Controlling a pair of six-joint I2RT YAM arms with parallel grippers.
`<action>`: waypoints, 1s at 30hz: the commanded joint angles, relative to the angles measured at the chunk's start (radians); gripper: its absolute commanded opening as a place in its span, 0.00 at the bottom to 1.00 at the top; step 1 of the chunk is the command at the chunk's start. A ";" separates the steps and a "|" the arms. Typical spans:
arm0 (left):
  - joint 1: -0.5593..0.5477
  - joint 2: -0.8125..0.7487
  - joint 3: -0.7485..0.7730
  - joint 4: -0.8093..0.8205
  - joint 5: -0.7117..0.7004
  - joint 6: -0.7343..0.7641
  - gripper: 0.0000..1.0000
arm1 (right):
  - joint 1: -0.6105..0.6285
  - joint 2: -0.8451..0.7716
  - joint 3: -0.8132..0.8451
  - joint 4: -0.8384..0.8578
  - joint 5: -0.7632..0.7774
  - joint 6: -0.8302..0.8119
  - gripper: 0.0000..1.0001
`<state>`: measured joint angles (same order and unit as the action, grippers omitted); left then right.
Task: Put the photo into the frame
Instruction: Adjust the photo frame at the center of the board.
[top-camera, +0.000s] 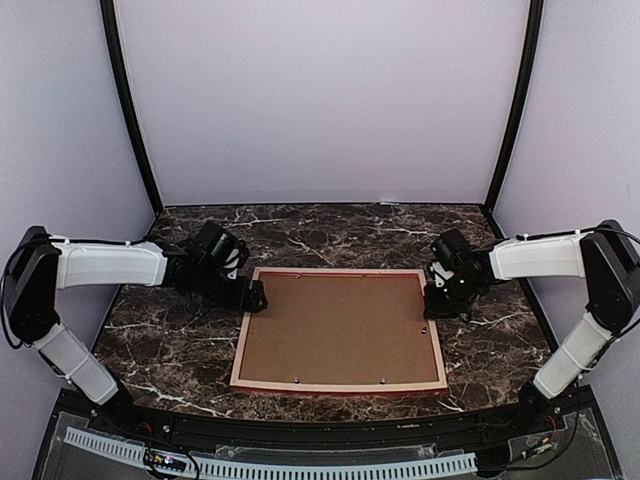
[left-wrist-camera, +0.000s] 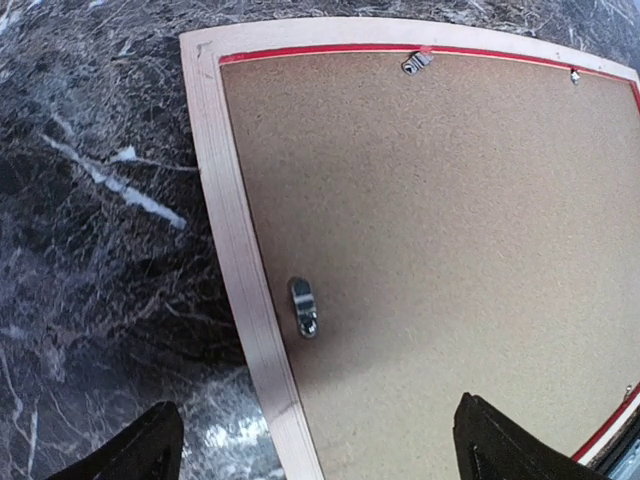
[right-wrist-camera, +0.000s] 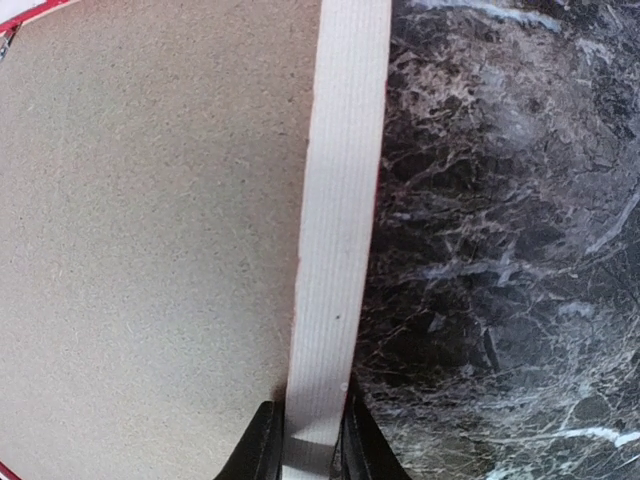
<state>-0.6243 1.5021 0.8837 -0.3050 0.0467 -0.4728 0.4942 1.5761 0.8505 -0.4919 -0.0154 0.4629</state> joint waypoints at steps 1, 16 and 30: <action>0.025 0.117 0.100 -0.102 -0.004 0.112 0.96 | -0.017 0.042 0.019 -0.007 0.038 -0.040 0.18; 0.080 0.309 0.245 -0.127 0.016 0.146 0.71 | -0.020 0.057 0.040 -0.001 0.018 -0.051 0.16; 0.081 0.276 0.159 -0.089 0.078 0.074 0.46 | -0.021 0.050 0.027 0.011 -0.011 -0.040 0.16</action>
<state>-0.5457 1.8095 1.0908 -0.3756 0.1005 -0.3710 0.4774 1.6081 0.8864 -0.4931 -0.0254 0.4423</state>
